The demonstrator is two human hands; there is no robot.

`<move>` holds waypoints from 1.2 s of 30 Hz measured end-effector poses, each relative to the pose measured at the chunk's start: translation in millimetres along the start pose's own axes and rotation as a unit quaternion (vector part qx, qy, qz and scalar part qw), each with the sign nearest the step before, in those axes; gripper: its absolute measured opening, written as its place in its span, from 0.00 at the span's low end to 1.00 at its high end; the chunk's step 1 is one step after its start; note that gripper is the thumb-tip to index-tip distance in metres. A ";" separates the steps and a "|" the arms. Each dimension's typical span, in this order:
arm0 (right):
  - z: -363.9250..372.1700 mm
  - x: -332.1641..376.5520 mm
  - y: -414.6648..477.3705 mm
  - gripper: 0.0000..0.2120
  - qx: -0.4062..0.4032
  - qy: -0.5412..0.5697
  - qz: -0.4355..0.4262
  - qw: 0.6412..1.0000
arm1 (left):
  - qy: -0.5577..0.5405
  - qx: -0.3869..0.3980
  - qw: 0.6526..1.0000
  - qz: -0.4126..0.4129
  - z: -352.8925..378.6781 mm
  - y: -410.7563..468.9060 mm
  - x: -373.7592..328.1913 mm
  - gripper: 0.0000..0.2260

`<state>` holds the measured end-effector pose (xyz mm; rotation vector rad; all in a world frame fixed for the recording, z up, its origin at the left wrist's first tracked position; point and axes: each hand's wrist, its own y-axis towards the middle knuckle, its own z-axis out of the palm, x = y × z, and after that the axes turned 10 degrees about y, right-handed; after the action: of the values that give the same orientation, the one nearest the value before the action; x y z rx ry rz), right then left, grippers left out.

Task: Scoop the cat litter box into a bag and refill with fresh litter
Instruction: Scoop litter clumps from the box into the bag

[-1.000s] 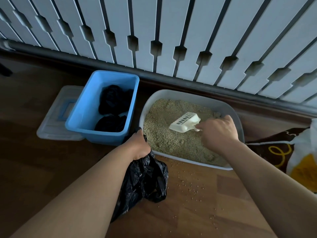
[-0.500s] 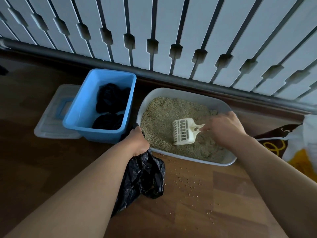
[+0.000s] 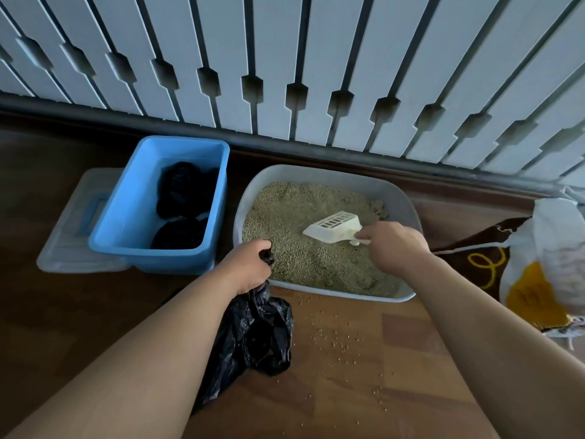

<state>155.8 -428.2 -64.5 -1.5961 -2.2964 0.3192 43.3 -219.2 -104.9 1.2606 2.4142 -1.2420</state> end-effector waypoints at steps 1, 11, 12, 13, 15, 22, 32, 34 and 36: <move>-5.4 -2.2 -2.7 0.27 0.003 -0.012 0.000 1.000 | 0.001 0.001 1.000 0.003 -0.8 1.2 0.6 0.30; 0.1 3.9 37.5 0.23 -0.072 0.015 0.029 0.997 | -0.017 0.006 1.000 0.011 5.2 14.9 2.2 0.25; 4.5 3.5 40.6 0.22 -0.065 0.017 0.037 0.997 | -0.021 0.005 1.000 0.013 6.3 16.1 2.0 0.24; 9.1 2.1 41.7 0.21 -0.057 0.021 0.046 0.997 | -0.024 0.000 1.000 0.013 7.2 17.1 1.6 0.23; 14.5 -2.2 35.7 0.19 -0.046 0.012 0.055 0.997 | -0.026 -0.005 1.000 0.013 9.0 18.8 -0.8 0.23; 12.7 -20.0 16.5 0.19 -0.099 -0.015 0.036 0.994 | -0.020 -0.018 0.999 0.024 12.0 26.2 -5.6 0.24; 12.0 -25.0 37.3 0.17 -0.026 -0.080 0.089 0.993 | 0.001 -0.018 1.000 0.025 17.1 23.7 -7.5 0.25; 12.5 -27.6 31.7 0.16 -0.026 -0.042 0.105 0.993 | 0.004 -0.014 1.000 0.023 16.8 23.5 -8.0 0.25; 9.3 -31.5 25.5 0.14 -0.025 0.001 0.121 0.992 | 0.015 -0.009 1.000 0.022 16.2 22.9 -9.4 0.25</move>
<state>184.4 -448.8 -86.6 -1.9037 -2.1252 0.3194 62.4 -229.8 -124.8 1.3303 2.3988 -1.1955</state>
